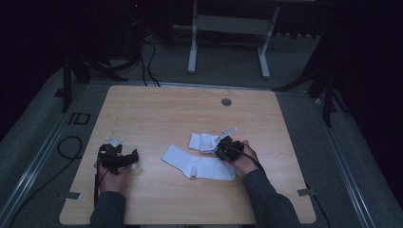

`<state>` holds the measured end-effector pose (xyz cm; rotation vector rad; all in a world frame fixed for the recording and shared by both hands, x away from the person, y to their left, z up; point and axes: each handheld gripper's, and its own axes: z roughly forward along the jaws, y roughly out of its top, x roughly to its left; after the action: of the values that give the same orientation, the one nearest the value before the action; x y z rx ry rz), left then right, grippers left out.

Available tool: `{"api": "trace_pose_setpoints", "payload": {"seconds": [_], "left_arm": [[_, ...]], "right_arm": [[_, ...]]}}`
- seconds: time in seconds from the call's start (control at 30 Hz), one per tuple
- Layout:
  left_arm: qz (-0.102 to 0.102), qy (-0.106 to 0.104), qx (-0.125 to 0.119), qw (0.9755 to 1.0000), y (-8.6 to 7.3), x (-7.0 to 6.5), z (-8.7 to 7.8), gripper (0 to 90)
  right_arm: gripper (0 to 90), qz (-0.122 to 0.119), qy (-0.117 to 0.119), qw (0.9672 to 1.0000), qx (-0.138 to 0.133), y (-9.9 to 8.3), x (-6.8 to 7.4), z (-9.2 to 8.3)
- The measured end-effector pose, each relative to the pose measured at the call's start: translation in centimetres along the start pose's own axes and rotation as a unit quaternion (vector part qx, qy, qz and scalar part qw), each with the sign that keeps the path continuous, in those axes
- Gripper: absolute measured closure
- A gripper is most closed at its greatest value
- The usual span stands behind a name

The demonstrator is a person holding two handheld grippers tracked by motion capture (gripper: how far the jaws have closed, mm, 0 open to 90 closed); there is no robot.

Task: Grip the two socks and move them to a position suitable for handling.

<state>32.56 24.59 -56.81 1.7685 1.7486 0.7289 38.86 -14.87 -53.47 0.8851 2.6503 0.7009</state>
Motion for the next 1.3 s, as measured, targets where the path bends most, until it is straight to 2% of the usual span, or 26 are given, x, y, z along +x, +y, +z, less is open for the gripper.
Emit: {"api": "trace_pose_setpoints", "payload": {"seconds": [0.13, 0.3, 0.4, 0.57, 0.6, 0.67, 0.7, 0.83, 1.0, 1.3], "left_arm": [[0.0, 0.0, 0.0, 1.0, 0.0, 0.0, 0.0, 14.8], [0.0, 0.0, 0.0, 1.0, 0.0, 0.0, 0.0, 14.7], [0.0, 0.0, 0.0, 1.0, 0.0, 0.0, 0.0, 14.7], [0.002, -0.002, 0.0, 1.0, 0.0, 0.0, 0.0, 14.7], [0.002, -0.002, 0.0, 1.0, 0.0, 0.0, 0.0, 14.7], [0.003, -0.003, 0.0, 1.0, 0.0, 0.0, 0.0, 14.8], [0.002, -0.002, 0.0, 1.0, 0.0, 0.0, 0.0, 14.8], [0.002, -0.003, 0.0, 1.0, 0.0, 0.0, 0.0, 14.7], [0.002, -0.002, 0.0, 1.0, 0.0, 0.0, 0.0, 14.8], [0.002, -0.003, 0.0, 1.0, 0.0, 0.0, 0.0, 14.7]], "right_arm": [[78.0, 0.018, -0.008, 0.9996, -0.019, 0.5, -0.8, -1.0], [73.7, 0.039, -0.02, 0.9983, -0.038, 2.3, -1.6, -1.7], [70.9, 0.051, -0.02, 0.998, -0.032, 3.0, -2.0, -1.2], [64.8, 0.096, -0.009, 0.9952, -0.018, 3.5, -2.9, 0.6], [64.8, 0.096, -0.009, 0.9952, -0.018, 3.5, -2.9, 0.6], [65.3, 0.115, 0.003, 0.9934, -0.007, 3.4, -3.0, 1.2], [67.8, 0.116, 0.004, 0.9933, -0.004, 3.4, -3.0, 1.4], [87.6, 0.109, 0.001, 0.994, -0.001, 3.4, -2.8, 1.3], [88.6, 0.094, -0.011, 0.9954, -0.014, 3.8, -2.4, -0.1], [88.6, 0.075, -0.028, 0.9956, -0.049, 4.2, -2.3, -4.1]]}}
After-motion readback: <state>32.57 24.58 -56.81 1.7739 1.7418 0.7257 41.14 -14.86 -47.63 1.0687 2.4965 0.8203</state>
